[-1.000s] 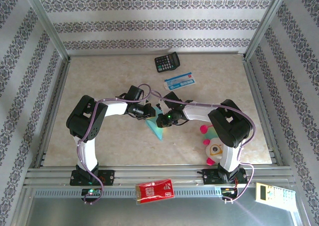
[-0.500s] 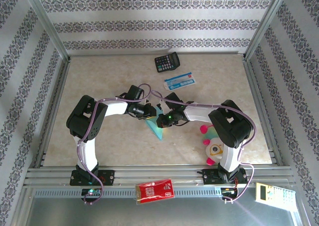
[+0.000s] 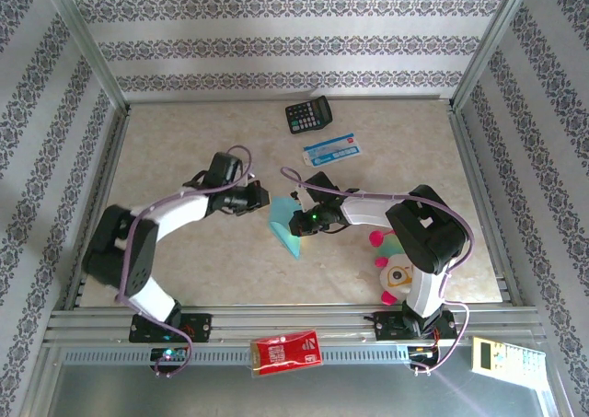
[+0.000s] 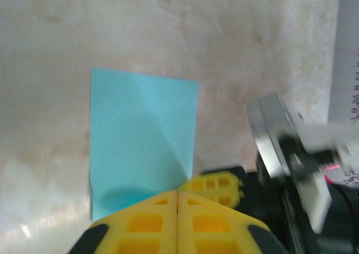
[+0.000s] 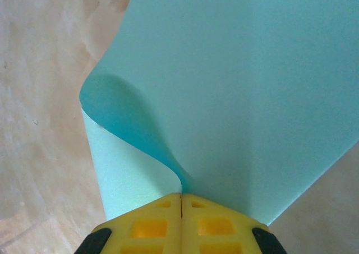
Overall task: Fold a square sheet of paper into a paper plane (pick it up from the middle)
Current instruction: Third fold the triangle at the center of the table.
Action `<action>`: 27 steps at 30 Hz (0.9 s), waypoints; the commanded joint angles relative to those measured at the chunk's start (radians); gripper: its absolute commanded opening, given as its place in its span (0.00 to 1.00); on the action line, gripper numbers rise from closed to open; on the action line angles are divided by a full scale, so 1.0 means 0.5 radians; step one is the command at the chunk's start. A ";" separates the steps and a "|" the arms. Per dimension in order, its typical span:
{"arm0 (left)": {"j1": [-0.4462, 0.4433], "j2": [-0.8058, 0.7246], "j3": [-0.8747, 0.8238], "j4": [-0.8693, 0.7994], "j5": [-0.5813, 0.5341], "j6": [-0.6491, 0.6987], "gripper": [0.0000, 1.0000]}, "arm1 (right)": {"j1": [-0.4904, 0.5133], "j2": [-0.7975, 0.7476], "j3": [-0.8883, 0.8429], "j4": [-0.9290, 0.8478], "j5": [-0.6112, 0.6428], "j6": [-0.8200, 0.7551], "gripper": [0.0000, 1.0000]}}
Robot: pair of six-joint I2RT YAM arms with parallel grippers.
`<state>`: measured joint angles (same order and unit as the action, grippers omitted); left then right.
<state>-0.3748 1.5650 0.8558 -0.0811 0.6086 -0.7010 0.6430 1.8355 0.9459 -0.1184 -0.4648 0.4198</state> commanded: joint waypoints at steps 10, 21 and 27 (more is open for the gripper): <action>-0.612 -0.281 -0.600 0.714 -0.210 -0.673 0.00 | -0.025 0.118 -0.068 -0.240 0.200 -0.014 0.00; -0.738 0.019 -0.525 0.931 -0.230 -0.727 0.00 | -0.026 0.108 -0.072 -0.229 0.197 -0.009 0.00; -0.769 0.116 -0.492 0.968 -0.203 -0.724 0.00 | -0.025 0.108 -0.073 -0.227 0.197 -0.012 0.00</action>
<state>-0.7406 1.6020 0.5816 0.3424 0.5007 -1.0492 0.6430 1.8355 0.9466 -0.1196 -0.4644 0.4194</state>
